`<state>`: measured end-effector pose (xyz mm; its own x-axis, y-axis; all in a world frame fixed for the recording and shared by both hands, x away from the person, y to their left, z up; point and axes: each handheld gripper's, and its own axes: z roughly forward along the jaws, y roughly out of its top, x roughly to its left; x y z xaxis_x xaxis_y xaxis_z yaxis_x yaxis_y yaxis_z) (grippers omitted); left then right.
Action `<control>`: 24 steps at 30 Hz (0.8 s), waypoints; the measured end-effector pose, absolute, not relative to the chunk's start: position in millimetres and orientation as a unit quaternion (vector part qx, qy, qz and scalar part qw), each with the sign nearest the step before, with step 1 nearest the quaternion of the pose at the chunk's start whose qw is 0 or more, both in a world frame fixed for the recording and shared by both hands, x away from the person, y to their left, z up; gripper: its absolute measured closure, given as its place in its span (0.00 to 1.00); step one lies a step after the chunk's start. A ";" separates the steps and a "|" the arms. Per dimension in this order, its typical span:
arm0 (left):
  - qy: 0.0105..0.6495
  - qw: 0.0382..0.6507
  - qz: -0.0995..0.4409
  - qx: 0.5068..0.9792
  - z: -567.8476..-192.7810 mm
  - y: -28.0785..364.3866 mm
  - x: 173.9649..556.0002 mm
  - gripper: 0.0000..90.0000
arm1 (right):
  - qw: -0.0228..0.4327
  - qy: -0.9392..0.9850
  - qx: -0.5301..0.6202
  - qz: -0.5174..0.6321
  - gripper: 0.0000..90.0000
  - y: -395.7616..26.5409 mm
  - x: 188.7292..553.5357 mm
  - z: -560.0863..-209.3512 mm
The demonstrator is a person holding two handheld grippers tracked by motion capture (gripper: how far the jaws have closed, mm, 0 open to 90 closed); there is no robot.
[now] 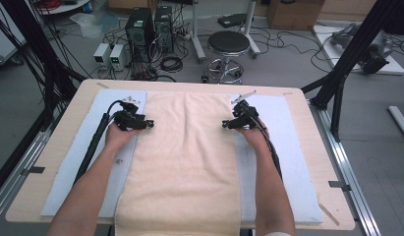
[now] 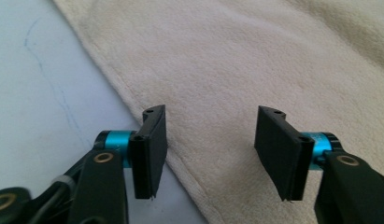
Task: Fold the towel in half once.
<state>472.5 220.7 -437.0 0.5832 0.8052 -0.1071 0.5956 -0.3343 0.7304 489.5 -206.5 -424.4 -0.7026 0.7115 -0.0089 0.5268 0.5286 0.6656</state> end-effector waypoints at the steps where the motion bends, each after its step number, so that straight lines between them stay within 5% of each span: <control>1: 0.439 0.376 0.140 0.804 -436.4 220.6 472.5 0.57 | 0.140 0.863 0.362 0.323 0.38 -204.8 489.9 -426.4; 6: 0.428 0.351 0.175 0.814 -436.1 215.0 470.2 0.67 | 0.129 0.857 0.388 0.313 0.45 -203.4 492.6 -433.2; 17: 0.470 0.349 0.174 0.792 -434.9 217.8 472.4 0.93 | 0.092 0.863 0.382 0.319 0.91 -200.9 492.7 -429.6; 24: 0.470 0.360 0.156 0.791 -433.0 222.9 473.0 0.97 | 0.080 0.864 0.374 0.327 0.93 -202.8 491.6 -426.3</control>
<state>473.0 222.9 -433.0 0.5097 0.8555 -0.0918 0.6310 -0.2992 0.7158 491.6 -202.8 -426.3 -0.7071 0.6990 0.1066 0.5944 0.5060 0.6250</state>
